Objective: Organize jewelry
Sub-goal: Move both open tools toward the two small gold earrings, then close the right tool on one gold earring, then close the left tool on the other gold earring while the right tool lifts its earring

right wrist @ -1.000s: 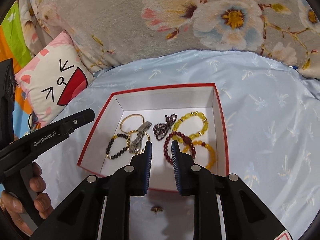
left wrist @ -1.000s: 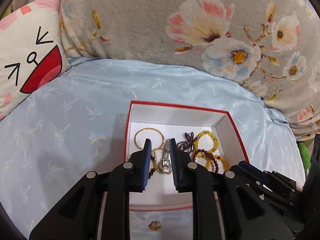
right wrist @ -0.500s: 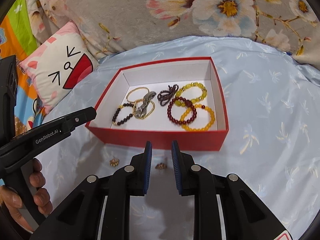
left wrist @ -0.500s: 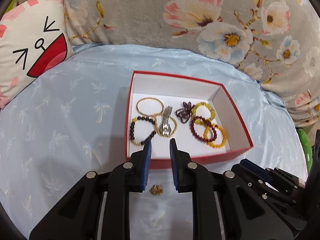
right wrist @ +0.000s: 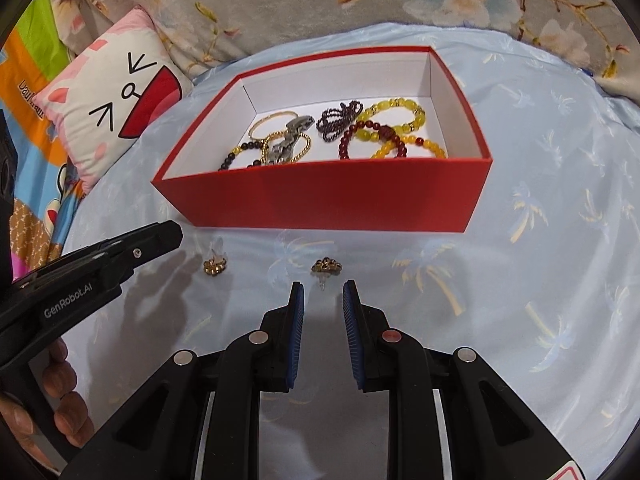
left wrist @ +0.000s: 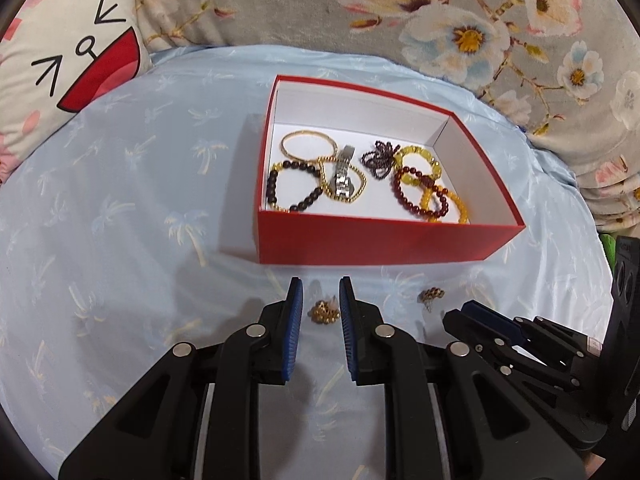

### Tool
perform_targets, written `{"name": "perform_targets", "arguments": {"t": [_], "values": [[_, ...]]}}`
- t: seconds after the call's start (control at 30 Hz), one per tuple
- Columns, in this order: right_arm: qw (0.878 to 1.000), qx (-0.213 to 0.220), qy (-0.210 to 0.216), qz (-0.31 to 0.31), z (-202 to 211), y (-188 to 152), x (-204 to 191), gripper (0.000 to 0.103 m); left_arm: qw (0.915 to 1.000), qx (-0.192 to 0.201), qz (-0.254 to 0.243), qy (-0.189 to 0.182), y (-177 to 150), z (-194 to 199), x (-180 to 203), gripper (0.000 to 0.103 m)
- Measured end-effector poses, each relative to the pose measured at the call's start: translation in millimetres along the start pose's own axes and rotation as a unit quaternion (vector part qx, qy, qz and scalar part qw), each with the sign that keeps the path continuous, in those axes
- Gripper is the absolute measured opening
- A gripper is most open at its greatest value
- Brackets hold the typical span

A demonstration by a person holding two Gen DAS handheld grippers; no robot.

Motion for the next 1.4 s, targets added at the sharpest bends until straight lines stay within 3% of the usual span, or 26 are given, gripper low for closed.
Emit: {"name": "perform_targets", "arguments": {"t": [0.17, 0.27, 0.43, 0.47, 0.57, 0.9, 1.23, 1.33, 1.4], "values": [[1.0, -0.003, -0.003, 0.006, -9.3, 1.2, -1.8, 0.022, 1.0, -0.008, 0.003, -0.002, -10.1, -0.7, -1.4, 0.027], [1.0, 0.0, -0.007, 0.008, -14.2, 4.8, -2.3, 0.029, 0.9999, -0.014, 0.004, -0.004, -16.2, 0.2, -2.8, 0.033], [1.0, 0.0, -0.011, 0.014, -23.2, 7.8, -3.9, 0.029, 0.9997, -0.023, 0.004, -0.007, -24.1, -1.0, -2.4, 0.033], [1.0, -0.001, -0.012, 0.015, -25.1, 7.6, -4.2, 0.028, 0.9997, -0.024, 0.003, -0.007, -25.1, -1.1, -2.0, 0.034], [1.0, -0.008, -0.017, 0.017, -30.5, 5.4, -2.8, 0.014, 0.9996, -0.026, 0.001, -0.006, -27.7, -2.2, -1.1, 0.034], [1.0, -0.008, -0.011, 0.0, -28.2, 4.6, 3.4, 0.013, 0.9994, -0.034, -0.002, -0.006, -30.0, -16.5, 5.1, 0.034], [1.0, 0.008, -0.012, -0.024, -2.2, 9.7, 16.6, 0.013, 0.9996, -0.022, -0.013, -0.015, -27.0, -28.3, 14.5, 0.033], [0.999, 0.014, -0.014, -0.028, 5.6, 12.1, 18.9, 0.013, 0.9995, -0.02, -0.019, -0.013, -26.8, -29.8, 14.3, 0.019], [0.999, 0.017, -0.011, -0.031, 10.2, 13.8, 18.7, 0.013, 0.9995, -0.02, -0.019, -0.014, -26.3, -30.2, 14.8, 0.018]]}}
Point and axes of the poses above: each gripper's, at about its wrist camera, not at the fingertips, and z roughly against the way its jaws point, x to its right, y to its top, the point moved 9 cm from there along -z, roughly the way its jaws point, and after that the axes turned 11 degrees about x, right-handed, at the moved point
